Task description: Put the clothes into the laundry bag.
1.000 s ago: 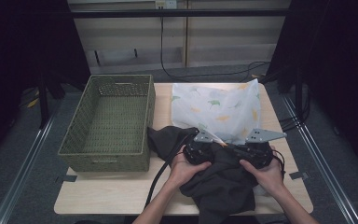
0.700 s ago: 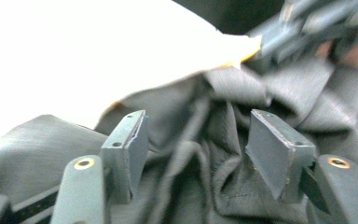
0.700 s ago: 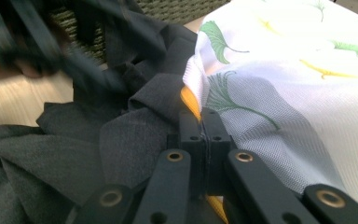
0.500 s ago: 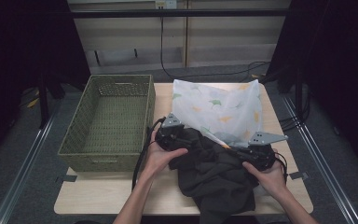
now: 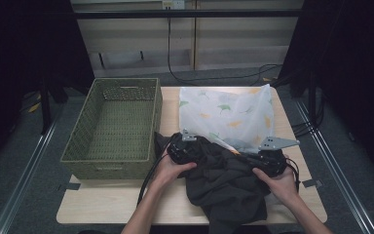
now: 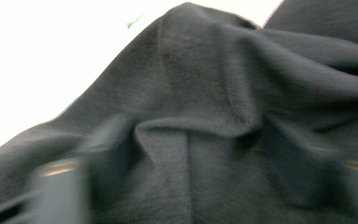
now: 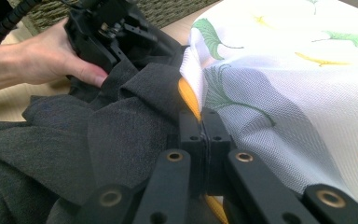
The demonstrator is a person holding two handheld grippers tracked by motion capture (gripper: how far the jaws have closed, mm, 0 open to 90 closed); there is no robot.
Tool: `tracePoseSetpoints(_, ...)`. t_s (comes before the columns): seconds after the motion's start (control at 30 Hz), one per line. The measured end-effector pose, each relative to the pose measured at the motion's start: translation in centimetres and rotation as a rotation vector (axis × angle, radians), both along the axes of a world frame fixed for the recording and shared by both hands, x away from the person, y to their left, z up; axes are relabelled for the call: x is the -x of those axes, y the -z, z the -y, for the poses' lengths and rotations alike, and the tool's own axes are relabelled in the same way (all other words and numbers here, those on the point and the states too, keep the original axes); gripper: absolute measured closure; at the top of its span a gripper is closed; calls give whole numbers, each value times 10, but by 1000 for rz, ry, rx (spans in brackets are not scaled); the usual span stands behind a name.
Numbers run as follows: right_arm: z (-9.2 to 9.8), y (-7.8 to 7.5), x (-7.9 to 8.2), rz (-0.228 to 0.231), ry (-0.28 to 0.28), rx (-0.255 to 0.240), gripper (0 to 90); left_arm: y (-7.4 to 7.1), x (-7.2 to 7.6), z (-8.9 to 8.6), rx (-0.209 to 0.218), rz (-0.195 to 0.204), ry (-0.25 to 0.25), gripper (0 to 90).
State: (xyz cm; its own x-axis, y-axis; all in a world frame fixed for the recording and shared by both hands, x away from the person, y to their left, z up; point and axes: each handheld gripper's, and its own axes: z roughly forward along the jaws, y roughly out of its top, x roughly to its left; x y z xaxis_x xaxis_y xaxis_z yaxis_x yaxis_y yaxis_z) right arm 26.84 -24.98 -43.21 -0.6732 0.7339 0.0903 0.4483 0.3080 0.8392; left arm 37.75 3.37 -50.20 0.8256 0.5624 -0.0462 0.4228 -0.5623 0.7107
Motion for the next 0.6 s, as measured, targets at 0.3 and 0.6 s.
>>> tracePoseSetpoints(0.3, -2, -1, -4, -1, 2, -5, 898, -8, 3, -10, 143, -30, -4, 838)
tracePoseSetpoints(0.6, -8, -5, -12, 6, 15, -24, 898, -73, 41, -7, 399, 83, 126, 880)
